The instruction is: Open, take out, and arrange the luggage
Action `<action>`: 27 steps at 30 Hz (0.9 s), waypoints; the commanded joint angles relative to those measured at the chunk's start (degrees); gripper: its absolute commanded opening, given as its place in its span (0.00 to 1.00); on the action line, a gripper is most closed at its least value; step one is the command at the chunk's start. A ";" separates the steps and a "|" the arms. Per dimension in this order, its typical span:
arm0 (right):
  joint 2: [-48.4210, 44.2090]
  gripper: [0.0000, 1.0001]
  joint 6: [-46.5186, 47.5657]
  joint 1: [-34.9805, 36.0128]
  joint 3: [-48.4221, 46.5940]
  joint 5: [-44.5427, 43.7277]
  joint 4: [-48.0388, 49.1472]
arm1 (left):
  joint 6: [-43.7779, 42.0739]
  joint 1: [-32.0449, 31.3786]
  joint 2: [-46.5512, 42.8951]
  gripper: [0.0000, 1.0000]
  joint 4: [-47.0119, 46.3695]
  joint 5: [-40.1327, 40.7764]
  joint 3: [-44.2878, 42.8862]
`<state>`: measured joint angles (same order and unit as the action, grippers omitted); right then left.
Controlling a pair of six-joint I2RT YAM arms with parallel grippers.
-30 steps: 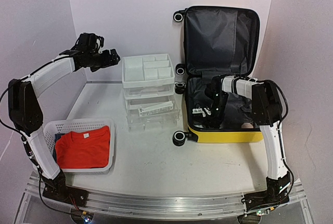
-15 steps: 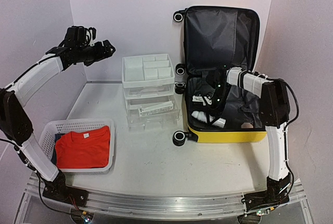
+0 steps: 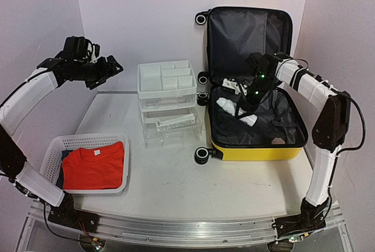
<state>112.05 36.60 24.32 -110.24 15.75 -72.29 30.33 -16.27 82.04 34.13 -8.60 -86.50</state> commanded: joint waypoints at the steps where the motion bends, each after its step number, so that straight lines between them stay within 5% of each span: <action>1: -5.39 0.26 6.56 5.14 -3.42 5.04 3.89 | -0.22 0.26 -3.38 0.88 8.04 -5.83 -0.21; 13: 6.14 0.24 17.05 16.37 -18.12 5.36 9.48 | -10.95 0.23 -4.92 0.89 9.11 -19.35 3.27; 27: 20.69 0.26 20.41 21.18 -31.69 0.40 11.42 | -7.99 0.18 -10.92 0.89 5.19 -29.56 13.03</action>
<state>132.27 54.83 45.08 -137.14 17.67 -64.34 22.37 -16.27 75.35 43.38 -35.20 -73.73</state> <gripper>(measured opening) 0.414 0.888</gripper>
